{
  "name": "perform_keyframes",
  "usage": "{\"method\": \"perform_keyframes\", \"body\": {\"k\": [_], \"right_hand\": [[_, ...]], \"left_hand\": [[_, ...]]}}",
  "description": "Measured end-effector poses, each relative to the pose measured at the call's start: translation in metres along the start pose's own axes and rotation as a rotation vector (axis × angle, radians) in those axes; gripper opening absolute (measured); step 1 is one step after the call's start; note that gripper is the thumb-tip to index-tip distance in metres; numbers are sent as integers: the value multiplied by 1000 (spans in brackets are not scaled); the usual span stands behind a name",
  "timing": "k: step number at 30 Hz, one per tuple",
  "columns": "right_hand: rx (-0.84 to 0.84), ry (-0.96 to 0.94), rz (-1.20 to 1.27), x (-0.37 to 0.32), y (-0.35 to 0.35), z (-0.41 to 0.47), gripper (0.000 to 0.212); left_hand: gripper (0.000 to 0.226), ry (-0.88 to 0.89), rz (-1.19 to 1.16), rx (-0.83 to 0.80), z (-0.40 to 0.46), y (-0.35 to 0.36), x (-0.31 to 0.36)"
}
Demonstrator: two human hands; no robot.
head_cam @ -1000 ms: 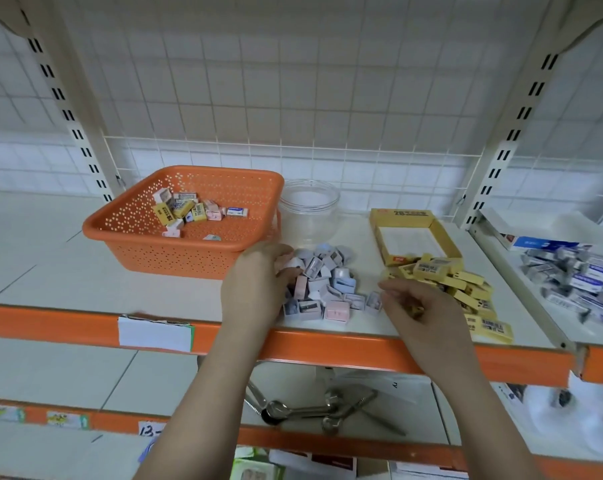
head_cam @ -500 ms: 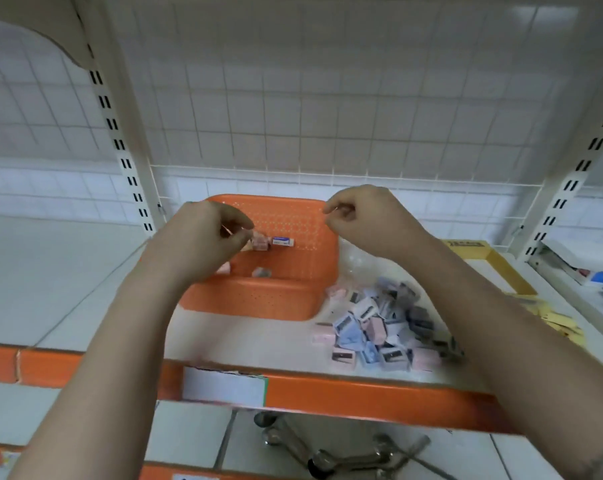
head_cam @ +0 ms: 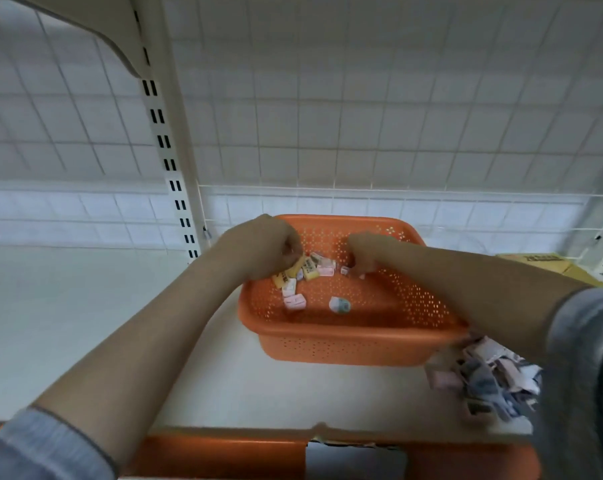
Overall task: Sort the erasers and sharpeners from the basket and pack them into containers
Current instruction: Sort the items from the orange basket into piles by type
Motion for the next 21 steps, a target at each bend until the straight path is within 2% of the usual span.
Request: {"method": "perform_keyframes", "body": {"k": [2,3,6,10,14,18,21], "right_hand": [[2,66,38,11,-7,-9,19],[16,87,65,17,-14,-17,25],[194,89,272,31,-42,-57,25],[518,98,729,42,-62,-148,13],[670,79,1175,35,-42,-224,9],[768,129,1388,33,-10,-254,12],[830,145,1385,33,-4,-258,16]], "left_hand": [[18,30,3,-17,14,4,-1],[19,40,-1,-23,23,6,0],[19,96,2,-64,52,16,8],[27,189,70,-205,85,44,21],[39,271,153,-313,100,69,32],[34,282,188,-319,107,74,37],[24,266,120,-251,109,59,38]]}}
Point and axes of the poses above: each hand's wrist, its own z-axis towards the middle knuckle, its own y-axis out of the palm, x = y × z, the point moved 7 cm from there along z, towards the middle knuckle, and after that the axes turned 9 degrees about z, right-handed, at the moved point
